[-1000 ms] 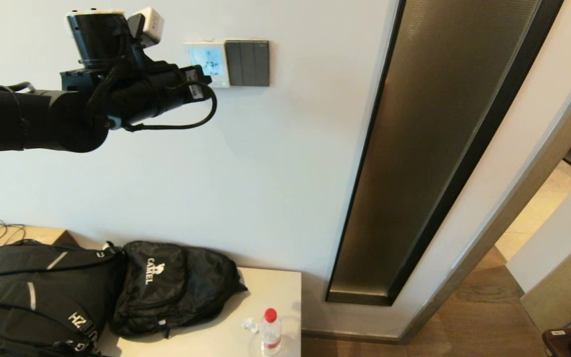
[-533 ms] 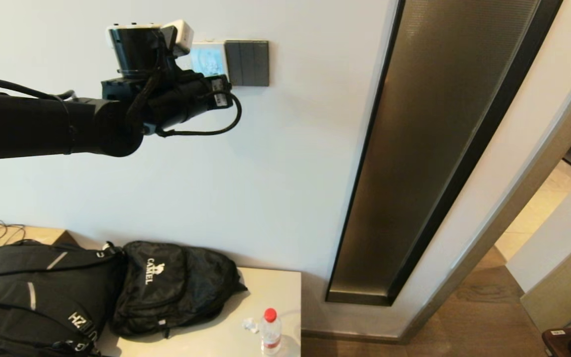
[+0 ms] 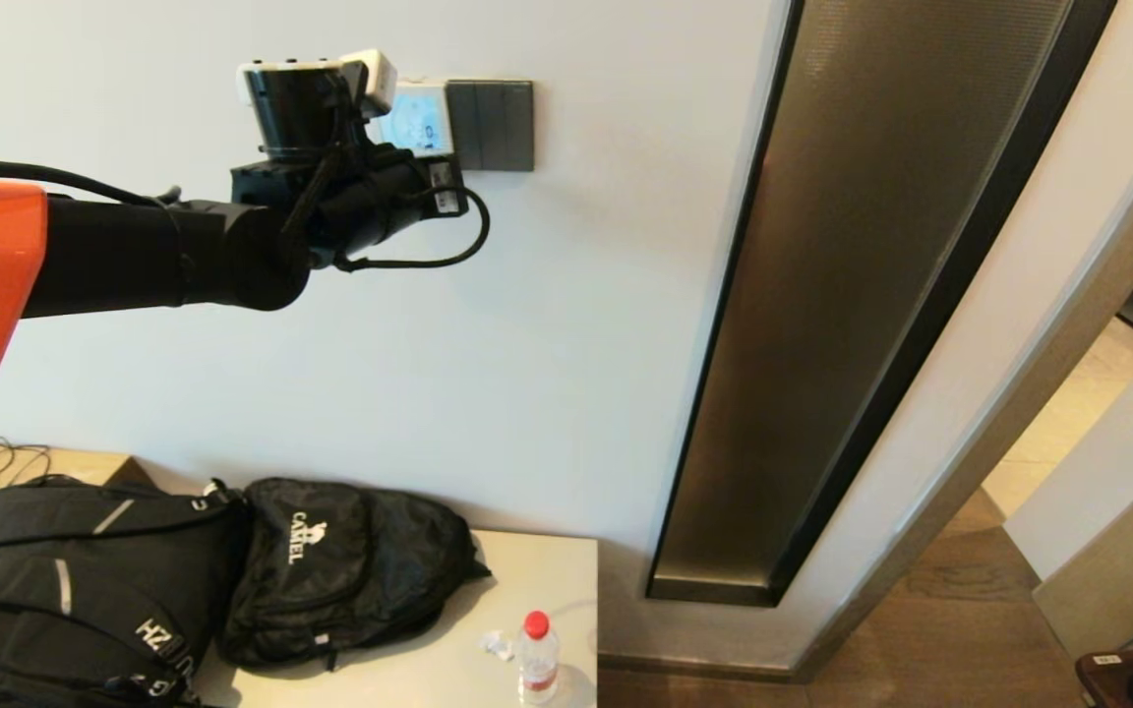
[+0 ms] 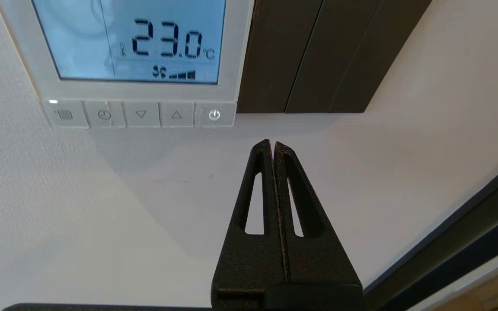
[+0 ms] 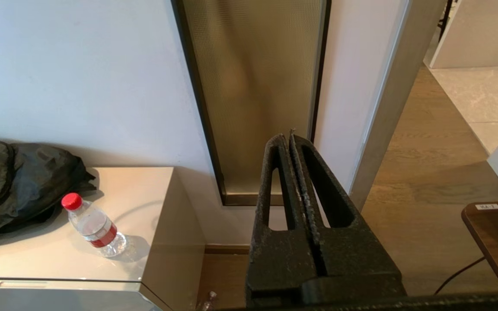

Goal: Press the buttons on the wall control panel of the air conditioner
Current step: Turn off the central air conditioner

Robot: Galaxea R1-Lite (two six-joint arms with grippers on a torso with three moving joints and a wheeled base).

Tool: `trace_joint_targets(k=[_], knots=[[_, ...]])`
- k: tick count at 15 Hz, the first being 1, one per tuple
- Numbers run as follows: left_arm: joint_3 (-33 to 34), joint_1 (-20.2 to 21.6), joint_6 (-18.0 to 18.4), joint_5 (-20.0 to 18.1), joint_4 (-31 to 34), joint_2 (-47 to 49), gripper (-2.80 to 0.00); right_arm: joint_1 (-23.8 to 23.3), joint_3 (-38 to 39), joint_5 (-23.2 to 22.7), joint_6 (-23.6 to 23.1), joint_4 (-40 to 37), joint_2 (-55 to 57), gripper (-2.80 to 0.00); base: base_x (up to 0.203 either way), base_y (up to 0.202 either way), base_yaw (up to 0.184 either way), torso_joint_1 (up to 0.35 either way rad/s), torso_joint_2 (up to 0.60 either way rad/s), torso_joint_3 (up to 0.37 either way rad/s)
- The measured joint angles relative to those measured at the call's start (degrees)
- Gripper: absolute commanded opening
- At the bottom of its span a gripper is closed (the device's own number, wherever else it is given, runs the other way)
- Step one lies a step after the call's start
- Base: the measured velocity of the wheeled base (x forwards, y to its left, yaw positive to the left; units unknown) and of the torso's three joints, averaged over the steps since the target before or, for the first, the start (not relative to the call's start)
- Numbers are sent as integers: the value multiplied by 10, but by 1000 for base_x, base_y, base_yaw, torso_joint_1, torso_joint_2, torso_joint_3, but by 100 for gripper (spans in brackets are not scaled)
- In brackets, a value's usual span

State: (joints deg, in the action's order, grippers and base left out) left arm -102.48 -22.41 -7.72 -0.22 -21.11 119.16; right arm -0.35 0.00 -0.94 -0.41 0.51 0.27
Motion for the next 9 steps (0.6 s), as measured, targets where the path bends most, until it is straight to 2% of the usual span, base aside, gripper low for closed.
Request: trace_joint_targets(k=[6,9], knots=[[-52,-1,0,16,1,32,-280,0,0,0,0,0,0,-280,0,0,0,0,0,0],[-72,0,5,39,1,50,-280,0,0,0,0,0,0,-280,0,0,0,0,0,0]])
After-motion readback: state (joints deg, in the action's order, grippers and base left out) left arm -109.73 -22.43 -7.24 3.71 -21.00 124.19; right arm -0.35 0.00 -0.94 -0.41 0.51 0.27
